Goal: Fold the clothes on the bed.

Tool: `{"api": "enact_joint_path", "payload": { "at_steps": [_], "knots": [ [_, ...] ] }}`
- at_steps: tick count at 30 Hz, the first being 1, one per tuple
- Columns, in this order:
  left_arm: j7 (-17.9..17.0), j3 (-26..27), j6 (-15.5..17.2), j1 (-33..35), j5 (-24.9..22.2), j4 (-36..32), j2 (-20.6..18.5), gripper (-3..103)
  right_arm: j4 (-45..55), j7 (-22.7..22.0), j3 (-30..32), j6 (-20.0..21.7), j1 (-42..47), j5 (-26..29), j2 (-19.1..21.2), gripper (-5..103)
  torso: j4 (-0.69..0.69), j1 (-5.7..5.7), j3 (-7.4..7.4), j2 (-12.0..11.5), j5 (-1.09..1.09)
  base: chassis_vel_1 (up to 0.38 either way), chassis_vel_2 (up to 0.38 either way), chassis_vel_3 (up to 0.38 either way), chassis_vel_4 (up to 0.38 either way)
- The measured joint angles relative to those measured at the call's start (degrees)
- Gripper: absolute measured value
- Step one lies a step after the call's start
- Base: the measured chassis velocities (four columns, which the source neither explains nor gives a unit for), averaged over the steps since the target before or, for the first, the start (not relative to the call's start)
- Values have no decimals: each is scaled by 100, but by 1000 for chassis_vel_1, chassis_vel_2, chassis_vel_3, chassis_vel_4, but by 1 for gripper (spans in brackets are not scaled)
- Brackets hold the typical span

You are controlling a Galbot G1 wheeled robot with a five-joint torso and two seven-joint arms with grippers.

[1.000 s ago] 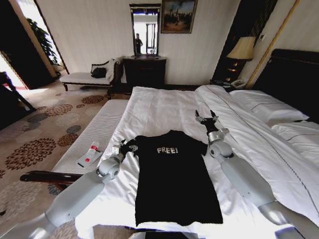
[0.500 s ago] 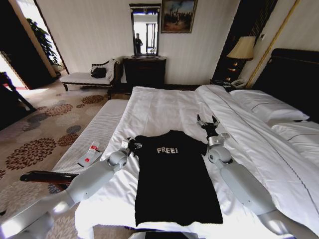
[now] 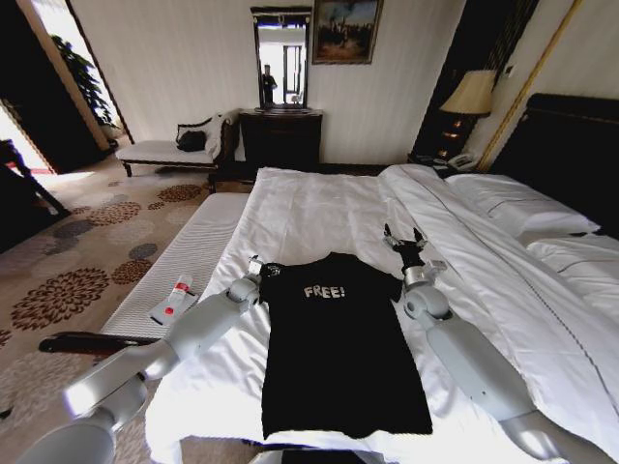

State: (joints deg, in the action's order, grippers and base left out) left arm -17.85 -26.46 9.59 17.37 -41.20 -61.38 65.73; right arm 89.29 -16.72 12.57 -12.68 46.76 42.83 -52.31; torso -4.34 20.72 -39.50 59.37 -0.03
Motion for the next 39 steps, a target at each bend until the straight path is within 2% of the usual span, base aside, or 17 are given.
{"api": "enact_joint_path", "payload": {
  "at_steps": [4,11,13,16,18,19,22,24,26,32,39],
  "knots": [
    [1,261,4,-146,-301,298,235,100,-26,-20,-23,6,4,-19,-29,100,0,0,0,0,0,0,0,0,0],
    [-39,522,37,-217,-608,299,230,100,-1,-39,-47,12,29,-27,-37,100,0,0,0,0,-1,0,0,0,0],
    [-60,501,105,-157,-799,46,45,100,19,-44,-39,12,71,-36,-36,100,1,0,1,0,0,0,0,0,0],
    [-37,379,139,-45,-805,-187,-102,100,32,-48,-23,12,100,-43,-36,100,3,0,0,0,-1,0,0,0,0],
    [102,83,176,301,-661,-869,-411,100,50,-56,9,12,143,-50,-42,100,3,-1,1,0,-1,0,0,0,0],
    [102,83,176,301,-661,-869,-411,100,50,-56,9,12,143,-50,-42,100,3,-1,1,0,-1,0,0,0,0],
    [299,-212,155,626,-487,-1521,-579,100,50,-61,28,12,157,-60,-44,100,2,-2,1,1,-1,0,0,0,0],
    [345,-294,131,670,-425,-1595,-584,100,50,-66,29,13,157,-61,-46,100,0,-2,1,1,-1,0,0,0,0],
    [363,-380,114,684,-354,-1595,-556,100,45,-74,32,13,157,-62,-51,100,0,-2,1,1,-1,0,0,0,0],
    [364,-553,90,428,-243,-952,-196,100,18,-103,62,12,200,-82,-99,100,1,-1,1,1,0,0,0,0,0],
    [442,-761,-5,-20,-148,-114,233,100,364,-439,76,215,206,201,-132,100,1,-1,1,1,-1,0,0,0,0]
  ]
}}
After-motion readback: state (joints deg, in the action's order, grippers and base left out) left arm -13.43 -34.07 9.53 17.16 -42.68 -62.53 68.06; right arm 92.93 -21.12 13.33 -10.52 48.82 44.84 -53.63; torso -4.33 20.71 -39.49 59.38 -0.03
